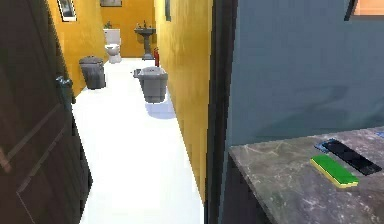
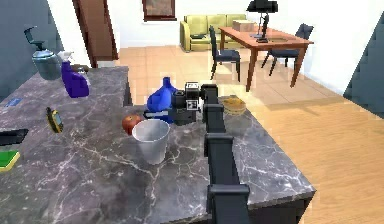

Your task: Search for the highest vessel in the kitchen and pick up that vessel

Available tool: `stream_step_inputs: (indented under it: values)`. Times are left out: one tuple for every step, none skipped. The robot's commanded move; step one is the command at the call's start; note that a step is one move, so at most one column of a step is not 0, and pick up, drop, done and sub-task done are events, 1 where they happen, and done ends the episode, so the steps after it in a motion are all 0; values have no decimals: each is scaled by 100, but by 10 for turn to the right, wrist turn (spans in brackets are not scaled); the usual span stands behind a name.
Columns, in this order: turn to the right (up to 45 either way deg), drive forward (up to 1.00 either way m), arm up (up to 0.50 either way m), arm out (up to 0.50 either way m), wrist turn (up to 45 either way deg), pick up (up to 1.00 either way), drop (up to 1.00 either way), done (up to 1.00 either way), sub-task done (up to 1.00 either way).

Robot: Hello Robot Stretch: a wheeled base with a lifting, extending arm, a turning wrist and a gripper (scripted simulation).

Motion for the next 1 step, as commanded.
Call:
stream_step_inputs:
  values:
    - [0, 0, 0, 0, 0, 100, 0, 0, 0]
